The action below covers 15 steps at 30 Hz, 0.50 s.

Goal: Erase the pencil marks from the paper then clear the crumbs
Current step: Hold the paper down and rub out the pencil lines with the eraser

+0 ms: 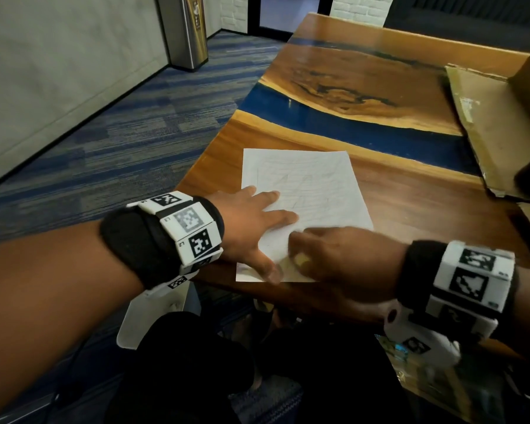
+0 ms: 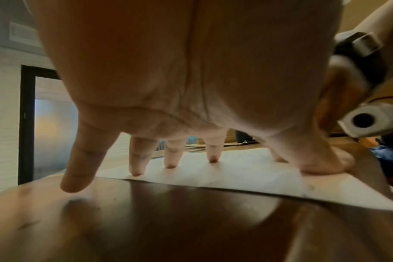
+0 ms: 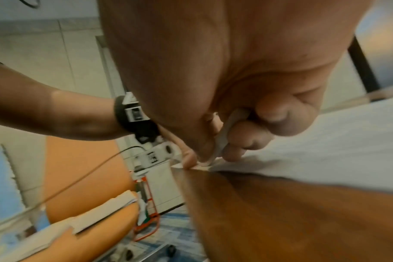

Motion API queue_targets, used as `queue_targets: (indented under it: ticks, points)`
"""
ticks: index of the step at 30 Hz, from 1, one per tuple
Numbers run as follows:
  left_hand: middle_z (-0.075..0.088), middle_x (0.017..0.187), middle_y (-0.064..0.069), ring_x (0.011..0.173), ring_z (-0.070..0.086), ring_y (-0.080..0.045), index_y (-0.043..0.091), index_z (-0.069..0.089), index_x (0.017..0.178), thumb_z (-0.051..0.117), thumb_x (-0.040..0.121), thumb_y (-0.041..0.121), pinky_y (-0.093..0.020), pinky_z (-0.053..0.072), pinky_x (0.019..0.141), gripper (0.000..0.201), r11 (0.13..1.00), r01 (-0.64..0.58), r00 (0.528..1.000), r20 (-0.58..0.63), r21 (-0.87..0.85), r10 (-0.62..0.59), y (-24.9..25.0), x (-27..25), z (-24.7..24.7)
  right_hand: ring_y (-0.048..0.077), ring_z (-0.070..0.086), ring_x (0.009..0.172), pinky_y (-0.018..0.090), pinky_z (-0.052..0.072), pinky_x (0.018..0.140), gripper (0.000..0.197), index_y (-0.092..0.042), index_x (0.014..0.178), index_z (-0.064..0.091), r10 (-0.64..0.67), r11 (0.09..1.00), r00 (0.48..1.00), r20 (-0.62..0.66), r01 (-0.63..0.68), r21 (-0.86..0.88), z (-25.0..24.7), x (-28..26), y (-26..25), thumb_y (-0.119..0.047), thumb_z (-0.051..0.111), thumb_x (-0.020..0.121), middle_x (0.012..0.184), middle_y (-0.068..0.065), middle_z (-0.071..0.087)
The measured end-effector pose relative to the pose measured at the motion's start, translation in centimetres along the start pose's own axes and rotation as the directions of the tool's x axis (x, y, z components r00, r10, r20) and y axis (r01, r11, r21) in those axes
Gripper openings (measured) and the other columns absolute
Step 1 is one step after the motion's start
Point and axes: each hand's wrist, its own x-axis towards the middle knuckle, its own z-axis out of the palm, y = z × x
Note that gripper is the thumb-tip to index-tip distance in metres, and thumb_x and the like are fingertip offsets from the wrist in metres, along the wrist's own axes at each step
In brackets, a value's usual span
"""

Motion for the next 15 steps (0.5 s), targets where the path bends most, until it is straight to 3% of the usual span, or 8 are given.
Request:
queue_targets:
  ticks: [2, 7, 12, 15]
  points:
    - [-0.012, 0.17, 0.006, 0.156, -0.002, -0.034, 0.059, -0.007, 0.153, 0.054, 0.061, 0.096, -0.062, 0.027, 0.118, 0.116, 1.0, 0.001, 1.0, 0.027, 0.002, -0.001, 0.0, 0.0, -0.1, 0.019, 0.058, 0.084, 0.038, 0.054, 0.075, 0.029, -0.029, 0.123, 0.042, -0.072, 0.997, 0.997, 0.035, 0.071, 0.012, 0.2, -0.3, -0.7, -0.045, 0.042, 0.099, 0.104, -0.005, 0.054]
    - [-0.008, 0.17, 0.002, 0.155, 0.002, -0.037, 0.058, -0.005, 0.153, 0.055, 0.062, 0.095, -0.062, 0.029, 0.118, 0.115, 1.0, -0.005, 1.0, 0.029, 0.003, 0.004, 0.0, -0.1, -0.2, 0.02, 0.059, 0.089, 0.042, 0.056, 0.077, 0.022, -0.031, 0.122, 0.041, 0.2, 0.977, 0.979, -0.037, -0.202, -0.074, -1.0, 0.2, 3.2, -0.041, 0.043, 0.102, 0.111, -0.002, 0.056]
    - [-0.008, 0.17, 0.001, 0.154, 0.003, -0.039, 0.06, -0.009, 0.152, 0.055, 0.06, 0.096, -0.061, 0.028, 0.118, 0.117, 1.0, -0.001, 0.999, 0.033, 0.005, 0.001, 0.1, 0.2, -0.3, 0.018, 0.06, 0.084, 0.039, 0.056, 0.074, 0.03, -0.03, 0.125, 0.041, -0.063, 0.997, 0.997, 0.044, 0.064, -0.034, 0.3, -0.4, -0.3, -0.047, 0.042, 0.1, 0.106, -0.005, 0.054]
    - [-0.004, 0.169, 0.0, 0.153, 0.006, -0.04, 0.058, -0.008, 0.153, 0.057, 0.062, 0.094, -0.061, 0.03, 0.117, 0.117, 1.0, -0.003, 0.999, 0.036, 0.02, 0.002, 0.2, 0.1, -0.5, 0.018, 0.059, 0.091, 0.04, 0.056, 0.08, 0.025, -0.032, 0.124, 0.042, 0.135, 0.989, 0.991, -0.002, -0.135, -0.068, -0.9, 0.2, 2.3, -0.042, 0.043, 0.102, 0.112, -0.003, 0.056]
